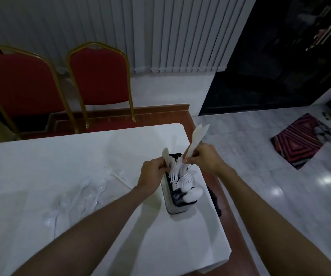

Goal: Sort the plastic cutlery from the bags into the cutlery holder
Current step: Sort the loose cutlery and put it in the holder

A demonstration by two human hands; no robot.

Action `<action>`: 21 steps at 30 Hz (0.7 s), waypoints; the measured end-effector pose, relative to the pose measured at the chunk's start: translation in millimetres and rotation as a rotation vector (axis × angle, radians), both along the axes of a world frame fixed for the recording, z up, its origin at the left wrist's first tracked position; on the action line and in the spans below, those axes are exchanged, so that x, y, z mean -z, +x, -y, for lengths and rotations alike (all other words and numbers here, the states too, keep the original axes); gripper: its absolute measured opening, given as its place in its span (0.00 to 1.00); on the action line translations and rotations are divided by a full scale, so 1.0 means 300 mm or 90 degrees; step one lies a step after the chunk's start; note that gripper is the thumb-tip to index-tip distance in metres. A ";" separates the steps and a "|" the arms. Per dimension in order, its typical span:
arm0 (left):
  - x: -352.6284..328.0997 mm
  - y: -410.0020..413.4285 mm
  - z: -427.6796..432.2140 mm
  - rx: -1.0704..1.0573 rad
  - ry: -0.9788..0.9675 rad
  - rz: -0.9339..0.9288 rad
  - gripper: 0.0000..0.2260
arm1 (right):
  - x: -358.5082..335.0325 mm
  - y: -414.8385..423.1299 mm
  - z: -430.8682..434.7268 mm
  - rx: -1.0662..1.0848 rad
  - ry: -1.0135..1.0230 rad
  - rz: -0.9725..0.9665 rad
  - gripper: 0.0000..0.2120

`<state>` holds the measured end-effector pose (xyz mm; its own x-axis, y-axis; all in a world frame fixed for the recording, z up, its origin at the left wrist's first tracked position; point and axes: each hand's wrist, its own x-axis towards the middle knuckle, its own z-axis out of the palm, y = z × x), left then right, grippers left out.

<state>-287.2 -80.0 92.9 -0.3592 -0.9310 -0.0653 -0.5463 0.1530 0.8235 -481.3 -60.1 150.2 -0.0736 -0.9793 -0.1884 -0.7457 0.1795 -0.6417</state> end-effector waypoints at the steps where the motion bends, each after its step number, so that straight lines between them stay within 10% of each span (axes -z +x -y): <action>1: 0.014 -0.001 0.002 0.019 -0.019 0.032 0.03 | -0.003 0.000 0.004 -0.012 0.002 0.004 0.05; 10: 0.058 -0.010 -0.009 0.138 -0.154 0.225 0.09 | 0.048 -0.035 0.012 -0.019 0.019 0.038 0.07; 21: 0.027 0.018 -0.003 0.104 -0.159 0.121 0.03 | -0.011 -0.022 0.008 -0.060 0.038 0.061 0.08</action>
<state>-281.8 -79.1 84.9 -0.5077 -0.8581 0.0772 -0.6385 0.4349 0.6350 -487.8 -62.6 153.6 0.0396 -0.9680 -0.2480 -0.6972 0.1510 -0.7008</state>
